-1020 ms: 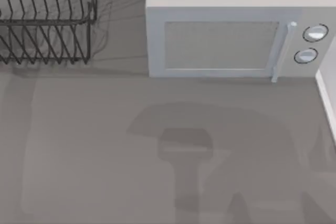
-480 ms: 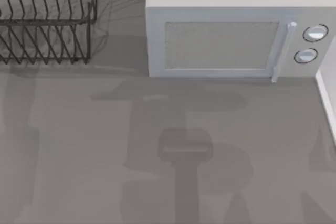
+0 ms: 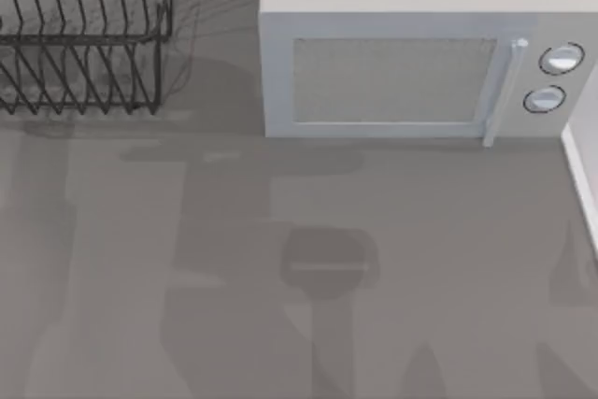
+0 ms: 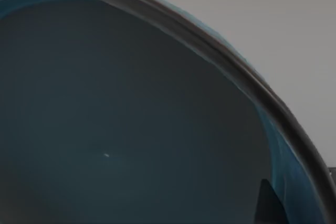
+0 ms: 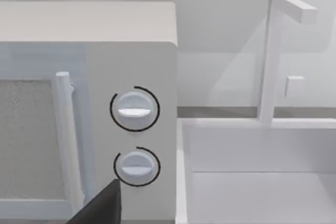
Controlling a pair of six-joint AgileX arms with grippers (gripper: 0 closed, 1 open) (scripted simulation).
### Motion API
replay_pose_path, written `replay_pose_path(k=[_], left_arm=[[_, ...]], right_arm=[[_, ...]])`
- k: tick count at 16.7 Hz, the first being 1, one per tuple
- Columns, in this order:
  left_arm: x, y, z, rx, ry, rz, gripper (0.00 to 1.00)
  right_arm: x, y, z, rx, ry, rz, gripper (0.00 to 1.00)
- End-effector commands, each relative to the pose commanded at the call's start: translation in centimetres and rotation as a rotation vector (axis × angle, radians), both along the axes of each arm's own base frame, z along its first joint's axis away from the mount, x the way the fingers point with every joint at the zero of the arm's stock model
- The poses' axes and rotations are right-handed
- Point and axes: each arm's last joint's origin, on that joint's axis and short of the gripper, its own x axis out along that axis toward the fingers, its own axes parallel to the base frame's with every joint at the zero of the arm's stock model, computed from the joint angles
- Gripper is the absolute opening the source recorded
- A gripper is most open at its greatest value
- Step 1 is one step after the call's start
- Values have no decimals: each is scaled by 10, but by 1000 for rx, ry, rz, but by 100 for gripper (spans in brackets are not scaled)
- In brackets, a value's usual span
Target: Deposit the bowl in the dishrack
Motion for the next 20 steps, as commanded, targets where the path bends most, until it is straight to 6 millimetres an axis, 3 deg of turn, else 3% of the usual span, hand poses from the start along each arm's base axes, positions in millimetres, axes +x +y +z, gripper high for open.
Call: replay_pose_path(k=[2, 15, 20], left_arm=[[0, 0, 0, 0, 0, 0, 0], [0, 0, 0, 0, 0, 0, 98], [0, 0, 0, 0, 0, 0, 100]], right_arm=[[0, 0, 0, 0, 0, 0, 100], [0, 0, 0, 0, 0, 0, 100], [0, 0, 0, 0, 0, 0, 100]])
